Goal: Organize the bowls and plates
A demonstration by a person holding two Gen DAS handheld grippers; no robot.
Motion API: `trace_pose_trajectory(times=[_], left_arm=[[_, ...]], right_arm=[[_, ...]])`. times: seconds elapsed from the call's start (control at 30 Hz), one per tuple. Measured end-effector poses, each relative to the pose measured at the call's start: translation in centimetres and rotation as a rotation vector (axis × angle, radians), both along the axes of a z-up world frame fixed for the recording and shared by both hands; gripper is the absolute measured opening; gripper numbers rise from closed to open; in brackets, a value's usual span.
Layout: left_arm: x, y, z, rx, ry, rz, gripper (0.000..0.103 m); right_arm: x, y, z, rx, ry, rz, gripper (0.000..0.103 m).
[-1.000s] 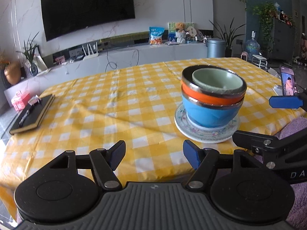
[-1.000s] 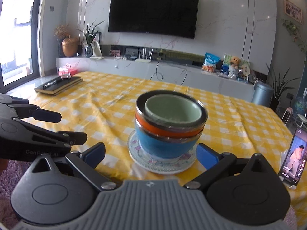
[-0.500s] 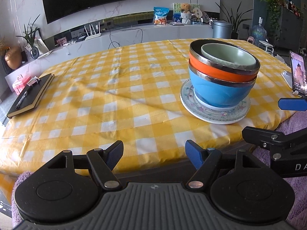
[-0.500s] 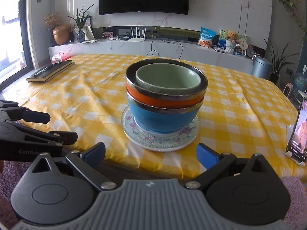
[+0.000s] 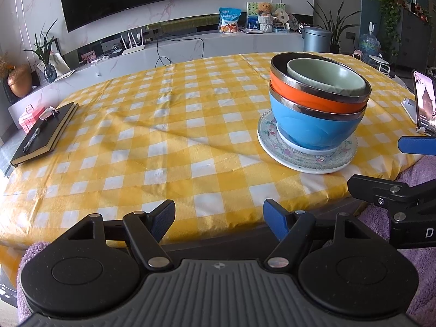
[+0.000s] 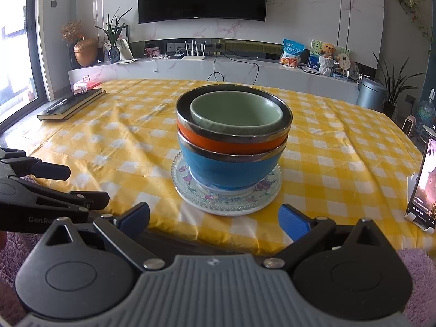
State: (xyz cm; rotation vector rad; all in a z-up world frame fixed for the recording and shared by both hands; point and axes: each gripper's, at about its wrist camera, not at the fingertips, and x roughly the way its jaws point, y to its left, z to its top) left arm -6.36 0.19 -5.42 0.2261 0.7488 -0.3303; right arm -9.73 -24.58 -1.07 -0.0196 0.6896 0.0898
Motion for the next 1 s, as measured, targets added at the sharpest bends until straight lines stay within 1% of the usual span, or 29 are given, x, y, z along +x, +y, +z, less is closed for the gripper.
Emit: trace_pose_trajectory(times=[1.0], left_arm=[[0.01,-0.05,0.08,0.002,0.000,0.006,0.087]], right_arm=[[-0.18,0.33,0.18,-0.020,-0.021,0.020,0.099]])
